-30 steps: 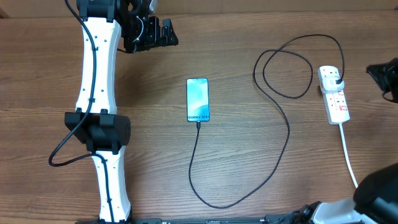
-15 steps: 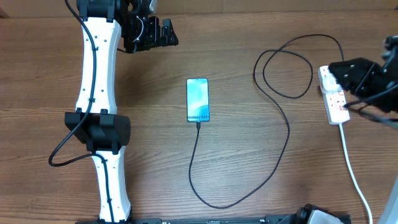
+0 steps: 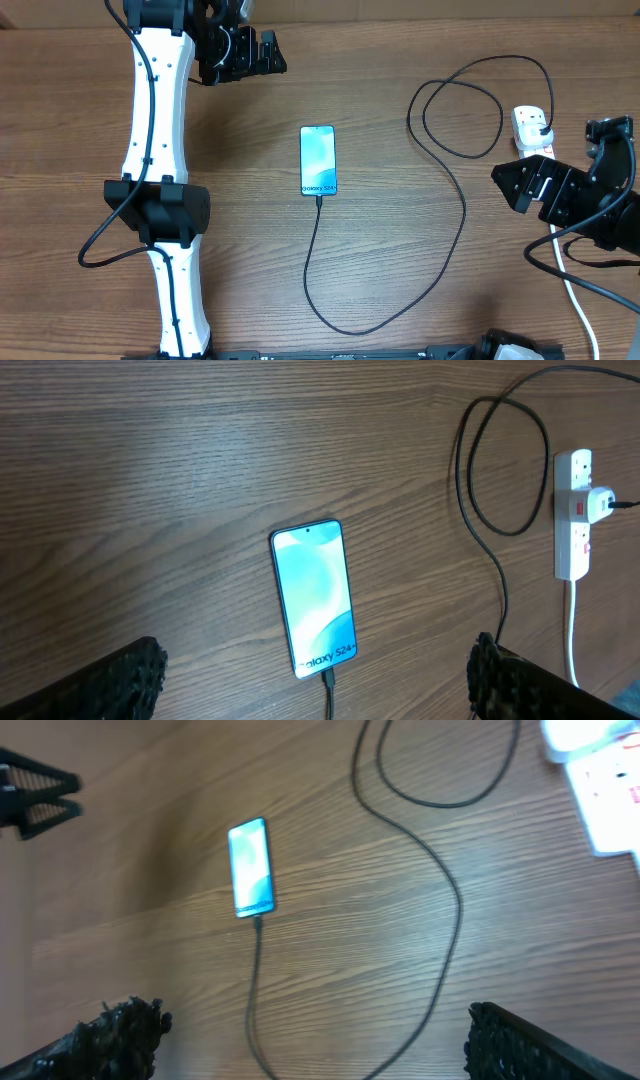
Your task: Plug charger to phone and switch on socket
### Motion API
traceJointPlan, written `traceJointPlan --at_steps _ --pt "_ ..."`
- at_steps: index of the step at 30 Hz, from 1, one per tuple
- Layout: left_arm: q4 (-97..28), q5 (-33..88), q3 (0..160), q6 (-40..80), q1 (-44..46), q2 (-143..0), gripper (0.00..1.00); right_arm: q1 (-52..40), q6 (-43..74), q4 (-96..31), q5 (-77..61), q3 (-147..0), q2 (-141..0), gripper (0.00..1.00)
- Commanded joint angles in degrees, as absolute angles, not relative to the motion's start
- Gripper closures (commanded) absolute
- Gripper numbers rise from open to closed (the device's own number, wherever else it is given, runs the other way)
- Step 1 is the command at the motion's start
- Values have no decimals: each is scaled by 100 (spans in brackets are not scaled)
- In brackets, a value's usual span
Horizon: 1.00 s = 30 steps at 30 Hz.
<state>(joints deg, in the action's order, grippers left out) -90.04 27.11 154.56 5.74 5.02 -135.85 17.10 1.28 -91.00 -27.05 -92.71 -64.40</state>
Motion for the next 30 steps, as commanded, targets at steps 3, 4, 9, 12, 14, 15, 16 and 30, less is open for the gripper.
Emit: traceJointPlan --at_steps 3,4,9,12,14,15,16,30 --pt "-8995 2655 15572 513 528 -13445 1 1671 54 -9100 -2294 -9360 -6497 0" --pt "-8995 2655 15572 513 528 -13445 1 1671 47 -9098 -2290 -9360 -6506 0" --pt "-8995 2655 15572 513 528 -13445 1 1671 -54 -9096 -2182 -9360 -6517 0" --pt "-8993 2655 15572 513 528 -13445 0 1671 -180 -9063 -2102 -9360 -6517 0" --pt "-8995 2655 15572 513 528 -13445 0 1671 -200 -8984 -2075 -9354 -6514 0" --pt "-8995 2655 15572 513 528 -13445 0 1671 -200 -8877 -2060 -9325 -6501 0" --pt "-8993 2655 15572 513 528 -13445 0 1653 -200 -8759 -2058 -9295 -6460 0" --pt "-8993 2655 15572 513 528 -13445 0 532 -178 -4460 -1588 -6204 -4086 0"
